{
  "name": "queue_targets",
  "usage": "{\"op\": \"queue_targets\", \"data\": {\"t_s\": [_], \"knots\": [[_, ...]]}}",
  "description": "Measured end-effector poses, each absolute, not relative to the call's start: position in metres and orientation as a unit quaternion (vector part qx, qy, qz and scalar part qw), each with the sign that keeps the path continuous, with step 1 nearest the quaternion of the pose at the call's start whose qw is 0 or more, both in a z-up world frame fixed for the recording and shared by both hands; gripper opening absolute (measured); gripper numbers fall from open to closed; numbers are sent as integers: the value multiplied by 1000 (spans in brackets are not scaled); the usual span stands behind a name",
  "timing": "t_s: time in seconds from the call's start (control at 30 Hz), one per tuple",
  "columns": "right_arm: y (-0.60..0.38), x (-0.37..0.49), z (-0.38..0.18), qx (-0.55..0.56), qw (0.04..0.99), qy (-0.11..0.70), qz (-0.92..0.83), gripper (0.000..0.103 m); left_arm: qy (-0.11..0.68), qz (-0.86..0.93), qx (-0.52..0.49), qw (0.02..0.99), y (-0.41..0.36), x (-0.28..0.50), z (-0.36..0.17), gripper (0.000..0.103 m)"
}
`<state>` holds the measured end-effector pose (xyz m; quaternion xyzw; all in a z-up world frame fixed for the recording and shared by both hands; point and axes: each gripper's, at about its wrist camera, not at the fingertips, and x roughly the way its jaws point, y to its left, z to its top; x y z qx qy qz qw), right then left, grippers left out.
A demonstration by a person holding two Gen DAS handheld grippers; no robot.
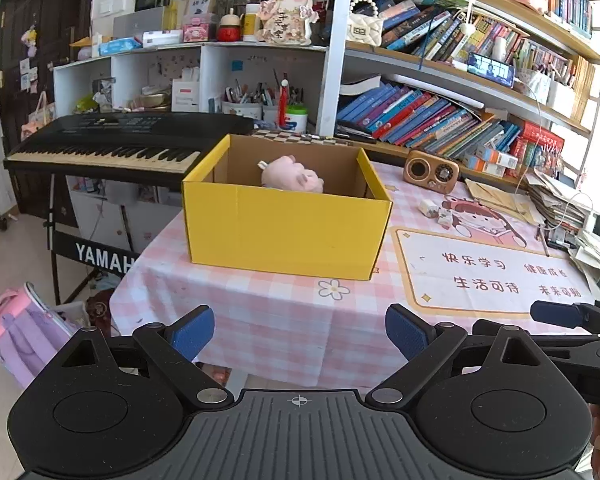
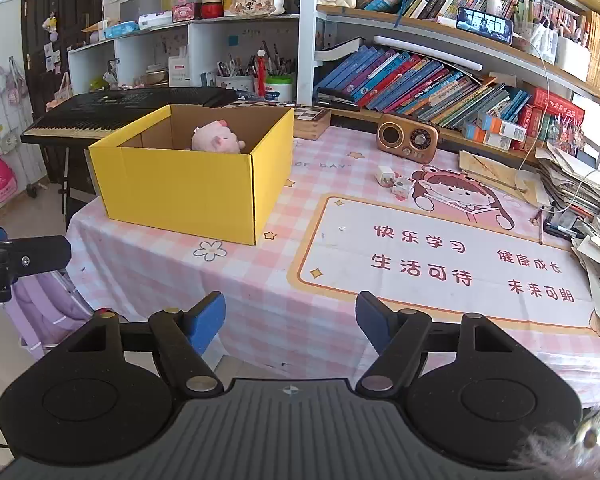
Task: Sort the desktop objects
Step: 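Withdraw both open tools from the box toward the charger and card box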
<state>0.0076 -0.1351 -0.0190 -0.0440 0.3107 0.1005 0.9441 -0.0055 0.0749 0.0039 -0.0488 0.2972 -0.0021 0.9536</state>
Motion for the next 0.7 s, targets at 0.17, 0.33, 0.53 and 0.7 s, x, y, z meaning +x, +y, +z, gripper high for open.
{"op": "queue_targets", "data": {"t_s": [0.17,0.33,0.53,0.7], "knots": [[-139,9,-22,-39,942,320,92,71,305,-8,-43,951,70,-4,1,95],[-142,11,-25,-40,940,326,90,71,314,-14,-42,948,65,-1,-4,95],[-152,16,-28,-38,939,331,81,71,318,-26,-37,947,55,7,-5,95],[-171,23,-30,-32,940,335,60,72,319,-49,-31,946,37,24,-5,95]]}}
